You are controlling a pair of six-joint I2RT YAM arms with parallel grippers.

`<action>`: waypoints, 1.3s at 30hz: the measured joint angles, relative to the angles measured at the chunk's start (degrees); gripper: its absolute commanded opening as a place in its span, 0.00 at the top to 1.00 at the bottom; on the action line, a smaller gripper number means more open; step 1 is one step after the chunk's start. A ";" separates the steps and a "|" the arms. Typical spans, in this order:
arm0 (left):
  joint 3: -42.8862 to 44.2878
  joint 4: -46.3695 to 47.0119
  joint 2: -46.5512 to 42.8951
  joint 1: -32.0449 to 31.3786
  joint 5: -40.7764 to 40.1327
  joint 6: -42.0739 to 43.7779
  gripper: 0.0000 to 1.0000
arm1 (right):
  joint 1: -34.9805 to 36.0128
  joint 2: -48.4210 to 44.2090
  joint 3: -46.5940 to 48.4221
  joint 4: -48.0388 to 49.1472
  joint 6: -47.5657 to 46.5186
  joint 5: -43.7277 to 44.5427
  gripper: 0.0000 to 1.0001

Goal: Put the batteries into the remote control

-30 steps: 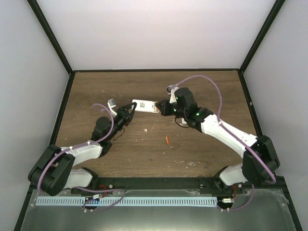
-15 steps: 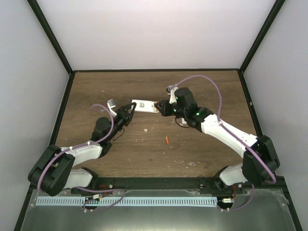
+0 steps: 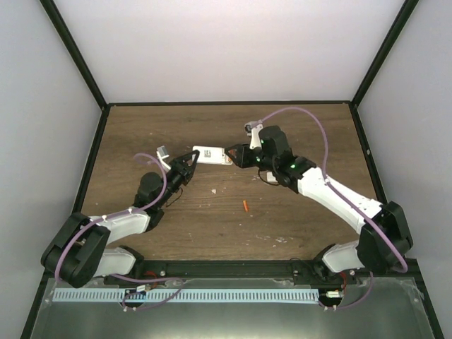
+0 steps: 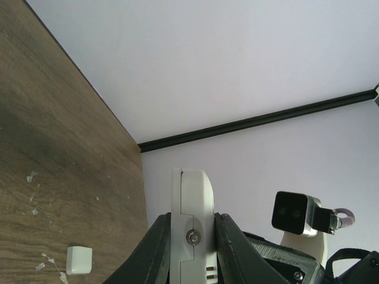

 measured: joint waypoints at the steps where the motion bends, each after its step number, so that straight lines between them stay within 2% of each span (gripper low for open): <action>1: -0.02 0.13 0.00 0.00 0.00 0.00 1.00 | -0.22 -0.44 0.00 -0.26 0.04 0.33 0.61; 9: -0.31 0.37 -0.96 0.00 -0.13 -0.37 1.00 | -6.45 -6.32 -1.36 0.04 1.77 -0.37 0.45; 18: -0.39 5.90 0.46 0.00 1.60 -4.28 1.00 | -14.38 -8.70 -7.08 7.48 10.84 -15.08 0.46; 27: -0.39 8.41 1.27 0.00 3.78 -5.99 1.00 | -14.78 -6.36 -8.81 14.51 21.68 -27.06 0.45; 39: -0.39 9.09 -0.04 0.00 5.33 -5.92 1.00 | -14.88 -1.64 -8.81 19.37 31.87 -34.88 0.44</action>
